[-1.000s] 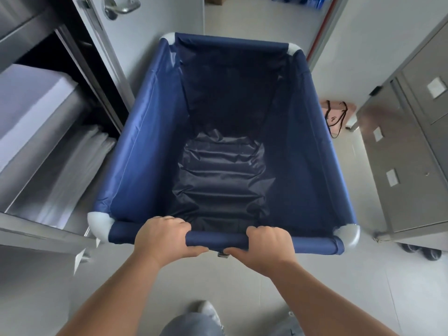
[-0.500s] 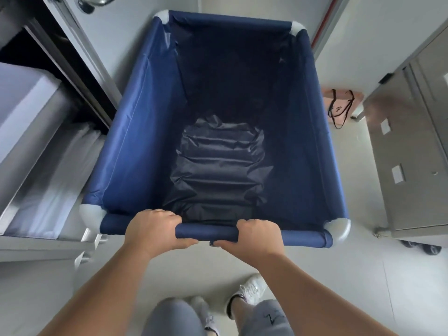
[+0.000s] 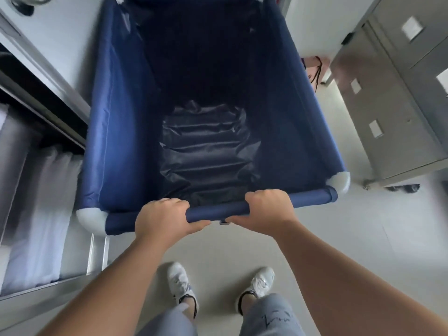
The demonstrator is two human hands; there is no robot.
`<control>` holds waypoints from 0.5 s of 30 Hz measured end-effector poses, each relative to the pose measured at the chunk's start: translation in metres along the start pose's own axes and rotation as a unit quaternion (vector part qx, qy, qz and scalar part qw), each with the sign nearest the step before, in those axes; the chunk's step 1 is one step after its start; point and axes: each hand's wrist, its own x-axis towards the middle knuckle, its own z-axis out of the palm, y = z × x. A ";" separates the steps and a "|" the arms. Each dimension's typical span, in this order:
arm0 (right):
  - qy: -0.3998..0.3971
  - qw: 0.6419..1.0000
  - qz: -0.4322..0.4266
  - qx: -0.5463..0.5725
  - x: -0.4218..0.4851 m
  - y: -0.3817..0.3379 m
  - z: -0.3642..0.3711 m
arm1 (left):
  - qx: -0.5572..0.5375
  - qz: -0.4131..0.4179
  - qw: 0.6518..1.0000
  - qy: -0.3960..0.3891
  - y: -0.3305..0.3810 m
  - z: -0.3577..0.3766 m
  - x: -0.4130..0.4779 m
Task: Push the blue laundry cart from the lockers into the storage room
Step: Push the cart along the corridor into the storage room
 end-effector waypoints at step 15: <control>0.090 0.996 0.003 -0.018 0.004 -0.028 0.014 | -0.003 0.020 1.000 0.002 -0.033 0.013 0.001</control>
